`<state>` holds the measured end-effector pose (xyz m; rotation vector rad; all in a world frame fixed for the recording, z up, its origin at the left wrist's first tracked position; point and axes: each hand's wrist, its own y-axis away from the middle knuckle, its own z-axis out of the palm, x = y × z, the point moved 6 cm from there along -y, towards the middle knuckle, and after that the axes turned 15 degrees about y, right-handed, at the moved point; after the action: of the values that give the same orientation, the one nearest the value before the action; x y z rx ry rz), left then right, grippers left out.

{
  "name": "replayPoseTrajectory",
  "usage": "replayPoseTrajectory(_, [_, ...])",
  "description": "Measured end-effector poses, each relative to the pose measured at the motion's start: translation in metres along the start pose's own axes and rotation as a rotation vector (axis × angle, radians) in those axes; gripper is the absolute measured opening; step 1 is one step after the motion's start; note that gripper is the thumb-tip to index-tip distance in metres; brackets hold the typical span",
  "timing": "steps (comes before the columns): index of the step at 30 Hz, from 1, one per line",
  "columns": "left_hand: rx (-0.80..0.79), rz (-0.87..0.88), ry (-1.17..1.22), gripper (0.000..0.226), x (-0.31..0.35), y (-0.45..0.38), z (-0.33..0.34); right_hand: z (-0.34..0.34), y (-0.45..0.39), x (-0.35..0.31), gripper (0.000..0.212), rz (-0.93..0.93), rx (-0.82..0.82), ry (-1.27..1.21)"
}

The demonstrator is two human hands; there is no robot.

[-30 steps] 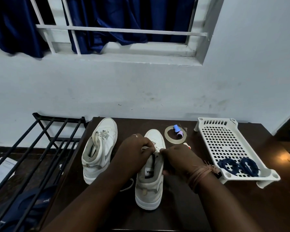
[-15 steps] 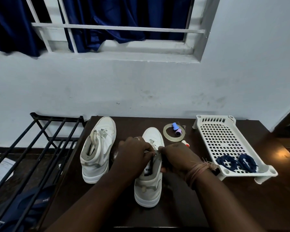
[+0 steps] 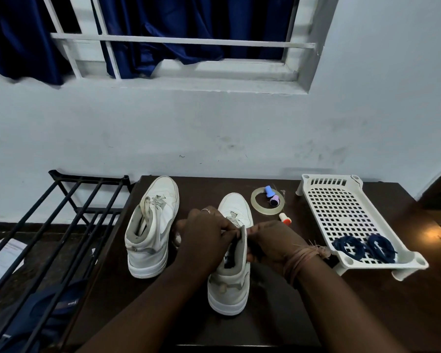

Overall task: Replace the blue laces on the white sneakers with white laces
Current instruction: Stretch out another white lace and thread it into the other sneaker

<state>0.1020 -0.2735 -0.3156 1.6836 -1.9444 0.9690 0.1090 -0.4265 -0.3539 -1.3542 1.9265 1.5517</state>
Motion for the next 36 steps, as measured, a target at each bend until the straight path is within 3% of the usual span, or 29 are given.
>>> replayPoseTrajectory(4, [-0.026, -0.080, 0.023, 0.013, -0.011, 0.000, 0.005, 0.002, 0.003, -0.003, 0.018, -0.033, 0.041, 0.235])
replayPoseTrajectory(8, [-0.065, -0.152, 0.059, 0.029, -0.016, -0.001, -0.002, -0.023, -0.002, -0.005, 0.016, -0.068, 0.225, 0.297])
replayPoseTrajectory(11, [-0.134, -0.246, 0.152, 0.041, -0.026, -0.004, -0.004, -0.055, 0.001, -0.008, 0.019, -0.121, 0.343, -0.352])
replayPoseTrajectory(13, [-0.181, -0.321, 0.225, 0.048, -0.032, -0.004, -0.003, -0.068, 0.007, -0.012, 0.023, -0.225, 0.432, -0.654])
replayPoseTrajectory(15, [-0.204, -0.387, 0.288, 0.056, -0.039, -0.005, -0.002, -0.074, 0.009, -0.019, 0.023, -0.336, 0.586, -0.468])
replayPoseTrajectory(16, [-0.216, -0.412, 0.316, 0.055, -0.041, -0.006, -0.001, -0.070, 0.009, -0.024, 0.027, -0.370, 0.608, -0.187])
replayPoseTrajectory(18, [-0.231, -0.438, 0.361, 0.043, -0.040, -0.006, -0.002, -0.045, 0.006, -0.026, 0.019, -0.358, 0.447, 0.366])
replayPoseTrajectory(20, [-0.217, -0.444, 0.397, 0.034, -0.039, -0.005, -0.004, -0.020, 0.003, -0.016, 0.012, -0.370, 0.258, 0.689])
replayPoseTrajectory(22, [-0.201, -0.449, 0.418, 0.033, -0.041, -0.005, -0.005, -0.014, 0.004, -0.018, 0.022, -0.376, 0.236, 0.753])
replayPoseTrajectory(24, [-0.198, -0.451, 0.427, 0.031, -0.042, -0.005, -0.004, -0.021, 0.007, -0.025, 0.020, -0.328, 0.287, 0.637])
replayPoseTrajectory(28, [-0.207, -0.445, 0.451, 0.031, -0.040, -0.004, -0.006, -0.050, 0.017, -0.021, 0.031, -0.160, 0.370, -0.301])
replayPoseTrajectory(29, [-0.214, -0.442, 0.457, 0.030, -0.039, -0.004, -0.006, -0.054, 0.017, -0.019, 0.034, -0.152, 0.386, -0.297])
replayPoseTrajectory(33, [-0.262, -0.391, 0.454, 0.020, -0.033, -0.003, -0.007, -0.045, 0.016, -0.015, 0.040, -0.167, 0.405, 0.268])
replayPoseTrajectory(36, [-0.282, -0.383, 0.434, 0.023, -0.033, -0.003, -0.006, -0.031, 0.012, -0.014, 0.029, -0.220, 0.365, 0.544])
